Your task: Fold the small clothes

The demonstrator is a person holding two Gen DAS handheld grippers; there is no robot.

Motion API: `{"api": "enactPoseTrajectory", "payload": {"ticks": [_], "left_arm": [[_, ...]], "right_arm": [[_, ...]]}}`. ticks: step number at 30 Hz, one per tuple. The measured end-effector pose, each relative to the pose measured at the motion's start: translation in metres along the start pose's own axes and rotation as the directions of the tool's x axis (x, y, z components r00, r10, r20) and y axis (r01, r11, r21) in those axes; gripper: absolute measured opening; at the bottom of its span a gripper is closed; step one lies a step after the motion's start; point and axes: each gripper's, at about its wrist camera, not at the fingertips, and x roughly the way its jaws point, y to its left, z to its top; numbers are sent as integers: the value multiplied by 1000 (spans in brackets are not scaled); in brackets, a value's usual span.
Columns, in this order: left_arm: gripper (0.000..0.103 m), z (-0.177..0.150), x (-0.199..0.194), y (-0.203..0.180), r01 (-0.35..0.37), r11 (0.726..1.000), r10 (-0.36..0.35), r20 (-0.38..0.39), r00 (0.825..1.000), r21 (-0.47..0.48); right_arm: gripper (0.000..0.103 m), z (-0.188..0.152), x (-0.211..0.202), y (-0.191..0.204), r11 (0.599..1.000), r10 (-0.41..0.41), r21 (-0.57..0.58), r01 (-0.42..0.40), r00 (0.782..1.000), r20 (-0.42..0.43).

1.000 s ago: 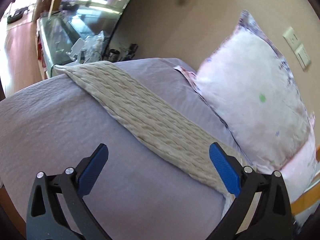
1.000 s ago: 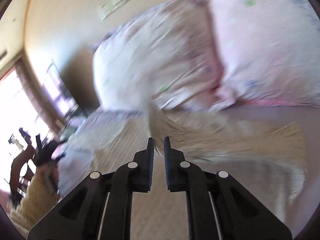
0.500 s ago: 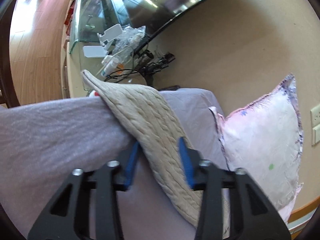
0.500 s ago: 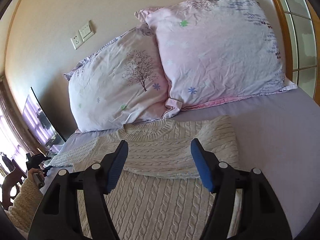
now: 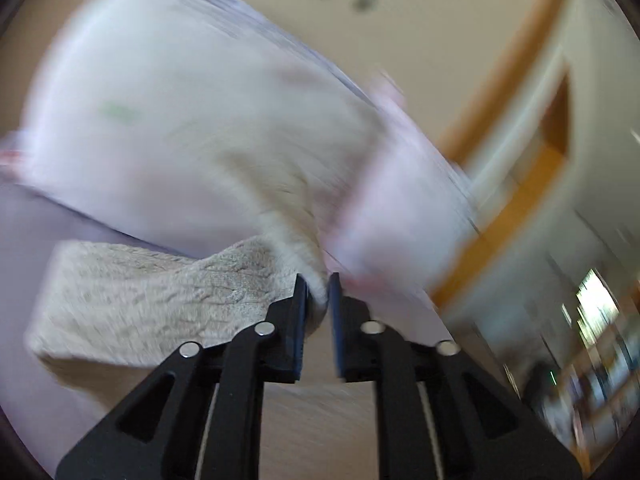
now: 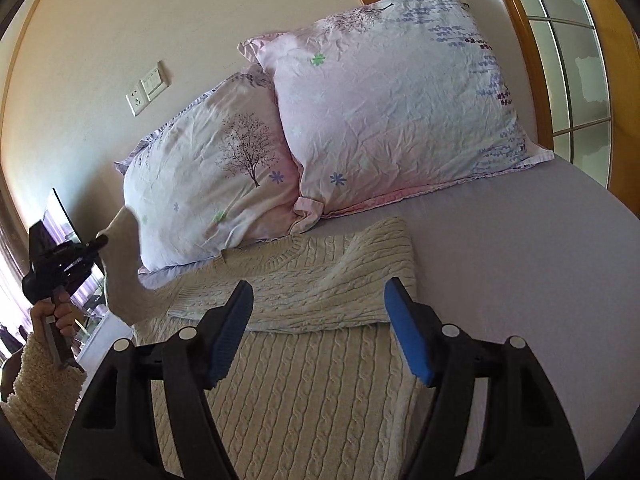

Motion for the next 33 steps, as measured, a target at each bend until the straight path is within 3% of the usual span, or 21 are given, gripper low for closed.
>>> {"api": "enactPoseTrajectory", "payload": {"ticks": [1, 3, 5, 7, 9, 11, 13, 16, 18, 21, 26, 27, 29, 30, 31, 32, 33], "left_arm": [[39, -13, 22, -21, 45, 998, -41, -81, 996, 45], [44, -38, 35, -43, 64, 990, -43, -165, 985, 124], [52, -53, 18, -42, 46, 985, -19, -162, 987, 164], [69, -67, -22, -25, 38, 988, -17, -143, 990, 148], [70, -88, -74, -5, 36, 991, -17, -147, 989, 130], [77, -103, -119, 10, 10, 992, 6, -131, 991, 123], [91, -133, -166, 28, -18, 995, 29, -113, 993, 98], [94, -183, -207, 53, -19, 1000, 17, -133, 991, -11], [94, -211, -211, 67, -52, 996, 39, -164, 986, -75], [94, -238, -187, 85, -104, 986, 72, -228, 971, -131], [92, -247, -152, 97, -54, 974, 1, -230, 973, -222], [92, -247, -147, 96, -35, 972, -20, -226, 974, -234], [85, -244, -138, 92, -15, 970, -41, -224, 974, -242], [71, -244, -135, 91, -4, 968, -54, -225, 973, -251], [49, -246, -136, 93, 10, 963, -74, -229, 971, -271], [32, -248, -135, 95, 30, 953, -105, -233, 967, -303], [7, -250, -135, 98, 54, 936, -142, -234, 962, -348]], "right_arm": [[70, -3, -2, -3, 1000, 5, 9, -5, 1000, -8], [70, -10, -14, -12, 999, 39, 27, -39, 999, -24], [70, -19, -31, -22, 996, 85, 14, -85, 995, -44], [70, -32, -46, -31, 989, 144, -2, -145, 986, -90], [70, -52, -60, -43, 969, 247, 24, -247, 955, -162], [70, -75, -74, -54, 935, 353, 71, -346, 908, -224], [71, -100, -86, -61, 914, 406, 108, -391, 871, -278], [71, -128, -91, -69, 898, 439, 162, -408, 832, -338], [71, -145, -85, -76, 883, 468, 223, -413, 802, -370], [71, -164, -65, -79, 878, 476, 272, -394, 778, -410], [71, -180, -34, -72, 832, 551, 339, -439, 730, -404], [70, -181, -30, -69, 822, 565, 345, -453, 723, -398], [57, -184, -26, -62, 798, 599, 354, -488, 704, -381], [33, -185, -26, -59, 787, 615, 355, -505, 693, -377], [7, -186, -26, -55, 780, 624, 348, -520, 684, -379], [7, -186, -27, -52, 784, 621, 327, -528, 686, -379], [7, -184, -30, -48, 779, 627, 316, -542, 685, -371]]}}
